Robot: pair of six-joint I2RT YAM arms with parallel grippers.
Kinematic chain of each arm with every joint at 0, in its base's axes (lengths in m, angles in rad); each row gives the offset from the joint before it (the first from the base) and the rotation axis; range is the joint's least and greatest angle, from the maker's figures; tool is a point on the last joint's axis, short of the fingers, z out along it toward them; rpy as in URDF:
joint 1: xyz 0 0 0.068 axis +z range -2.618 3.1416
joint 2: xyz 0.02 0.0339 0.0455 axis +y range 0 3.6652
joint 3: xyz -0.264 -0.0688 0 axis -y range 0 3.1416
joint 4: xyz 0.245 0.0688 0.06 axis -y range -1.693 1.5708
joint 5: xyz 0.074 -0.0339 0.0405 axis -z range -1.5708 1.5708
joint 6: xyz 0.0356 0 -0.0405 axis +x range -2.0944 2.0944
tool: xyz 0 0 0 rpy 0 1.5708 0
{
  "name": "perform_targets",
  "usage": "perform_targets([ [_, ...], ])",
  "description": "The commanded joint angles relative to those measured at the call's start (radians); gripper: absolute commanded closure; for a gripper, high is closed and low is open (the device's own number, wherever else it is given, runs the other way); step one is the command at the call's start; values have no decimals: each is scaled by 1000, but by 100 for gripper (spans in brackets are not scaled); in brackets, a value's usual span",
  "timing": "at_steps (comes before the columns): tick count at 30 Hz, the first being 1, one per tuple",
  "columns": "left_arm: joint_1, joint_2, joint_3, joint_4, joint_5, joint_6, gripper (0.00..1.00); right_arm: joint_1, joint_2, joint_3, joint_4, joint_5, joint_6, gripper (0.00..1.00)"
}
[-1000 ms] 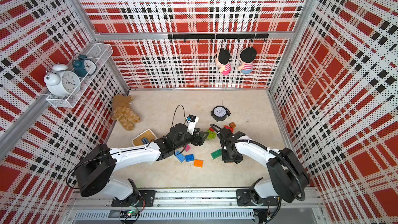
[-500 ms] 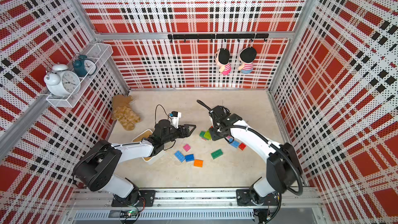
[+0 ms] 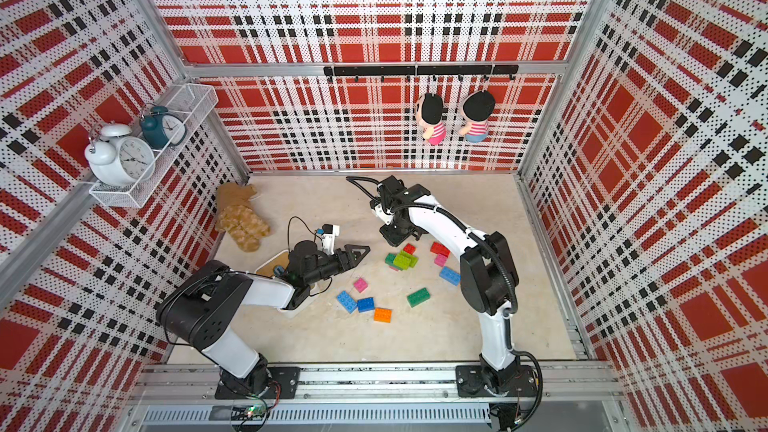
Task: Assemble a heart with building blocks
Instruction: Assemble the building block at the center of the board.
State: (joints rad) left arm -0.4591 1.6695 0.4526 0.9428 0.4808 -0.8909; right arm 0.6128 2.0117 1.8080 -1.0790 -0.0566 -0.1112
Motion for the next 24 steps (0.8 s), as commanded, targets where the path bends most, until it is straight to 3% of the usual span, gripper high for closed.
perform_targets([
  [1, 10, 26, -21, 127, 22, -46, 24, 17, 69, 84, -112, -25, -86, 72],
  [7, 20, 32, -49, 167, 12, -62, 24, 42, 145, 156, -162, -7, -114, 72],
  [24, 26, 34, -59, 167, 15, -51, 25, 59, 186, 134, -169, 40, -125, 73],
])
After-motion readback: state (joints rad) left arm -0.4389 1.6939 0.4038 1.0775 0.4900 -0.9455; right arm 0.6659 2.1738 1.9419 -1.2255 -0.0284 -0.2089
